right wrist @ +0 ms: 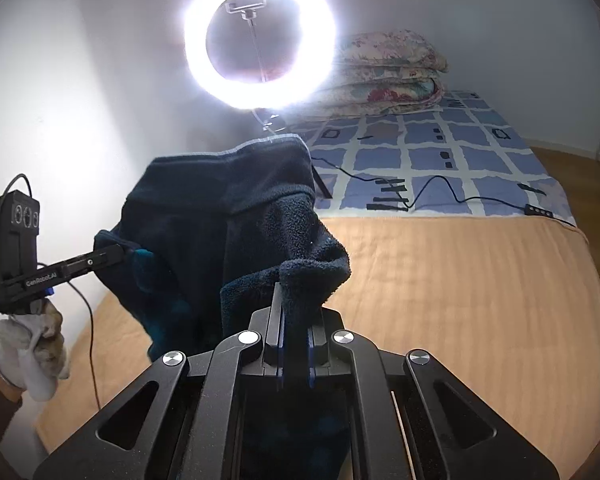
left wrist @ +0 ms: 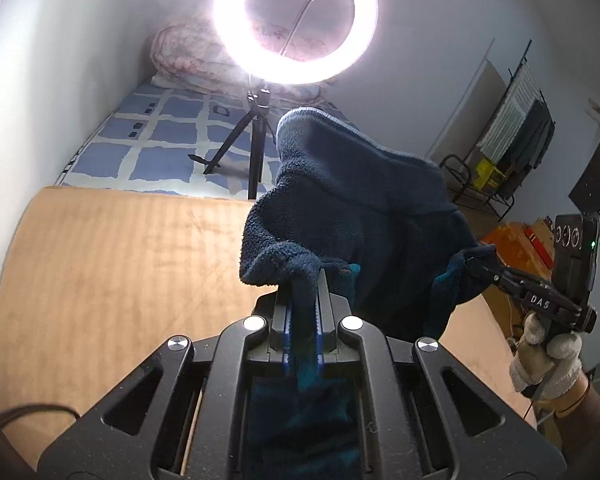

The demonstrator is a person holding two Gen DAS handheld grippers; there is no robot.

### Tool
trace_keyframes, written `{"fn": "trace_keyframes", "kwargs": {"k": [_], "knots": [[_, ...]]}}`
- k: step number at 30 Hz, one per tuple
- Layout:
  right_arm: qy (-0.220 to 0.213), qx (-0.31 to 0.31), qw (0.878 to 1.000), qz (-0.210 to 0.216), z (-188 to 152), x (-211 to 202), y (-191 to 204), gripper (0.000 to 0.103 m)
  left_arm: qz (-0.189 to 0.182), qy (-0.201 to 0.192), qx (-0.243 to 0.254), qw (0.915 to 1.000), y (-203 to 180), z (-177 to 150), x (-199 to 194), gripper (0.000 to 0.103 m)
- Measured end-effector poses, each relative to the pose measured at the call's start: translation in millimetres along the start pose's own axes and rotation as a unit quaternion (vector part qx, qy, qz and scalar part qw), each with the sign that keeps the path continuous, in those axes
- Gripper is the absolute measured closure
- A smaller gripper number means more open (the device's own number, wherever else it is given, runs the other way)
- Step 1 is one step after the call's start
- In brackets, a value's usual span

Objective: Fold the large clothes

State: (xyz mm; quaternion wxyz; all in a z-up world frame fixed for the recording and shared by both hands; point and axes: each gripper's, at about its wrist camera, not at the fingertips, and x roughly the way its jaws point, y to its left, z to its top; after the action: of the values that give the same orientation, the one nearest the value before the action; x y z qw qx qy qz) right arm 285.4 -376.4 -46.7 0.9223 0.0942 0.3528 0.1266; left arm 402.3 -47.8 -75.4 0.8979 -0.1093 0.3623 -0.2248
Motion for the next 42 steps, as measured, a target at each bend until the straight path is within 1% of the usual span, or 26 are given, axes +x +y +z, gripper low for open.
{"fn": "trace_keyframes", "kwargs": {"k": [7, 14, 19, 21, 23, 26, 30, 31, 32, 34, 35, 36, 38, 39, 41, 42], "knots": [[0.003, -0.002, 1.0, 0.0, -34, -34, 13, 0.097, -0.007, 0.001, 0.007, 1.0, -17, -48, -36, 0.097], [0.011, -0.012, 1.0, -0.006, -89, -65, 27, 0.097, -0.008, 0.014, 0.014, 0.9998, -26, -112, -61, 0.097], [0.022, -0.013, 1.0, -0.012, -139, -76, 36, 0.097, 0.0, 0.039, 0.027, 0.9989, -29, -166, -70, 0.097], [0.022, -0.005, 1.0, -0.008, -155, -81, 37, 0.097, 0.008, 0.05, 0.034, 0.9981, -30, -185, -72, 0.097], [0.022, 0.002, 1.0, -0.006, -170, -84, 37, 0.097, 0.009, 0.064, 0.033, 0.9974, -30, -205, -74, 0.097], [0.03, -0.017, 0.999, -0.018, -187, -88, 43, 0.096, 0.006, 0.07, 0.039, 0.9967, -31, -225, -85, 0.096], [0.043, -0.044, 0.997, -0.038, -201, -104, 47, 0.091, 0.005, 0.068, 0.047, 0.9966, -27, -237, -108, 0.092], [0.043, -0.046, 0.997, -0.039, -203, -109, 49, 0.091, 0.002, 0.069, 0.04, 0.9968, -24, -238, -116, 0.091], [0.047, -0.048, 0.997, -0.04, -205, -115, 48, 0.09, -0.007, 0.066, 0.029, 0.9973, -20, -238, -125, 0.086], [0.05, -0.046, 0.997, -0.038, -204, -130, 43, 0.089, -0.016, 0.058, 0.007, 0.9981, -9, -234, -136, 0.072], [0.049, -0.037, 0.997, -0.036, -204, -137, 40, 0.081, -0.025, 0.053, -0.014, 0.9982, -2, -230, -142, 0.058], [0.048, -0.021, 0.998, -0.03, -203, -142, 35, 0.063, -0.032, 0.049, -0.031, 0.9978, 4, -224, -144, 0.049], [0.038, 0.02, 0.999, -0.004, -200, -153, 27, 0.042, -0.056, 0.038, -0.086, 0.994, 19, -215, -151, 0.047], [0.029, 0.039, 0.999, 0.012, -198, -158, 24, 0.041, -0.064, 0.038, -0.106, 0.9916, 25, -211, -150, 0.046], [0.029, 0.08, 0.995, 0.055, -193, -157, 16, 0.04, -0.095, 0.049, -0.168, 0.9799, 40, -202, -142, 0.041], [0.033, 0.106, 0.991, 0.076, -191, -154, 11, 0.039, -0.123, 0.061, -0.214, 0.9672, 49, -202, -134, 0.041]]}}
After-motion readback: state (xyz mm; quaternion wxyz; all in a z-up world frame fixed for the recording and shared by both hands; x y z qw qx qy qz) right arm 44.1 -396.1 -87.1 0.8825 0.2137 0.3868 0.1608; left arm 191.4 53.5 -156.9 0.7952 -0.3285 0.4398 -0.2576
